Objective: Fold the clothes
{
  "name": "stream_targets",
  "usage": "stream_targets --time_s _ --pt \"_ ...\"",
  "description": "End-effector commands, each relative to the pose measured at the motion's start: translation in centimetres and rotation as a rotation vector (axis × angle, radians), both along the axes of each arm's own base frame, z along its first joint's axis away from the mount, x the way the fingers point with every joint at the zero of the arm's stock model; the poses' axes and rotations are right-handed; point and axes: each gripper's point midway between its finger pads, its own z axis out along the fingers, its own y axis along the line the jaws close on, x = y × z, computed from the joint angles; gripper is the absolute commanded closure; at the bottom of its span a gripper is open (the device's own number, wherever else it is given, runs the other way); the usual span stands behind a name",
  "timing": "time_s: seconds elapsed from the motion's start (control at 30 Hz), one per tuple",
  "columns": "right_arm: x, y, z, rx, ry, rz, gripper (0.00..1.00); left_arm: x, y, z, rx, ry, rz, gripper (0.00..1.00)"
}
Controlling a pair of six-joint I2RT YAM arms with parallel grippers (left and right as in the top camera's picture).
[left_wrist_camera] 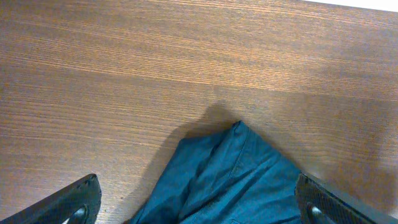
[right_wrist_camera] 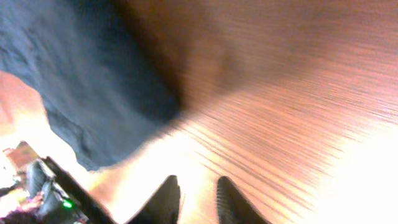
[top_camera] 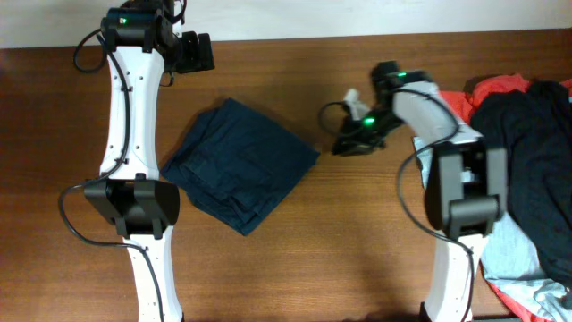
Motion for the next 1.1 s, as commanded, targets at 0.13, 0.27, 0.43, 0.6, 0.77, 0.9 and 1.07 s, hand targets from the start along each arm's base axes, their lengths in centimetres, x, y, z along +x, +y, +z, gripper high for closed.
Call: stream_targets --time_s 0.13,0.27,0.43,0.6,0.77,0.9,1.07 --pt "0.5 -9.4 0.2 -0.211 -0.037 -0.062 0.27 0.1 0.1 -0.1 0.010 -0.001 0.010 0.01" --pt "0.3 -12.2 0.2 -0.214 -0.013 -0.130 0.01 1.0 -0.4 0.4 -0.015 -0.043 -0.003 0.01" --pt "0.7 -14.6 0.2 -0.216 -0.022 -0.188 0.01 0.1 -0.6 -0.1 -0.024 0.000 -0.010 0.02" --pt "1.1 -15.8 0.1 -0.218 -0.039 -0.216 0.01 -3.6 -3.0 -2.0 -0.190 0.187 0.019 0.14" --pt "1.1 -15.8 0.1 -0.218 -0.039 -0.216 0.01 -8.9 -4.2 -5.8 -0.221 0.470 0.080 0.01" --pt "1.1 -15.8 0.1 -0.218 -0.039 -0.216 0.01 -12.5 -6.7 -9.9 -0.273 0.682 0.060 0.01" --pt "1.1 -15.8 0.1 -0.218 -0.039 -0.216 0.01 -15.4 -6.8 -14.2 -0.245 0.826 0.103 0.01"
